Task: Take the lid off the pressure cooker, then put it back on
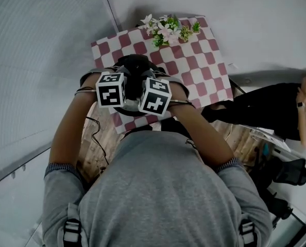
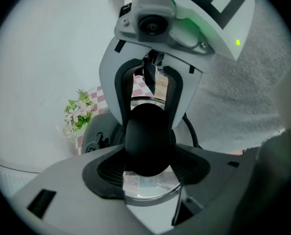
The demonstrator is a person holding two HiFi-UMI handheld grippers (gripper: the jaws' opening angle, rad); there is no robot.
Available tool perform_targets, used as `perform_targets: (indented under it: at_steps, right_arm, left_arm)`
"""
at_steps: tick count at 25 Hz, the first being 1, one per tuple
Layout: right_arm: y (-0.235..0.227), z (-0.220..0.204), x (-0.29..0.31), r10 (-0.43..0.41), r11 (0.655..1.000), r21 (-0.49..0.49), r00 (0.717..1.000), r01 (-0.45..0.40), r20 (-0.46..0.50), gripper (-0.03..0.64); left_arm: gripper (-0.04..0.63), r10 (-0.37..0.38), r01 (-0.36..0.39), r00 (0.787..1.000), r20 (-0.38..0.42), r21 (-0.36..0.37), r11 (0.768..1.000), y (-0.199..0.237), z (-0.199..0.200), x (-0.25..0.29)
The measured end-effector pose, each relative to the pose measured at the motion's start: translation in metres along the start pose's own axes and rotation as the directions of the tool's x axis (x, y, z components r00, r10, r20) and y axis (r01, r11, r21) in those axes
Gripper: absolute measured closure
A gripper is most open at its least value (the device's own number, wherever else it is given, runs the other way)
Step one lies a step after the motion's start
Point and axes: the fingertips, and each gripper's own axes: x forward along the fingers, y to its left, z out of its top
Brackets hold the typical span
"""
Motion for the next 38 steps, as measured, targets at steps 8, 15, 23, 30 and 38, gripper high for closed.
perform_targets:
  at_steps: [8, 15, 23, 30, 38]
  right_arm:
    - [-0.007, 0.003, 0.015, -0.045, 0.996, 0.077, 0.998, 0.047, -0.036, 0.327]
    - [-0.01, 0.001, 0.023, -0.042, 0.992, 0.12, 0.998, 0.047, -0.043, 0.325]
    - [-0.009, -0.001, 0.026, -0.005, 0.994, 0.107, 0.997, 0.013, -0.082, 0.327]
    - [-0.007, -0.003, 0.027, 0.021, 0.999, 0.042, 0.992, -0.016, -0.122, 0.327]
    - [-0.008, -0.002, 0.029, 0.088, 0.996, -0.006, 0.992, -0.089, -0.09, 0.325]
  left_arm:
    - [0.296, -0.032, 0.032, 0.999, 0.005, 0.079, 0.996, 0.008, -0.013, 0.008]
    - [0.296, -0.061, 0.059, 0.998, 0.02, 0.088, 0.994, 0.011, -0.018, 0.015]
    - [0.296, -0.088, 0.085, 0.995, 0.039, 0.068, 0.994, 0.01, -0.018, 0.018]
    - [0.296, -0.088, 0.086, 0.996, 0.032, 0.04, 0.995, 0.01, -0.017, 0.019]
    - [0.296, -0.083, 0.083, 0.996, 0.022, -0.02, 0.996, 0.013, -0.018, 0.02]
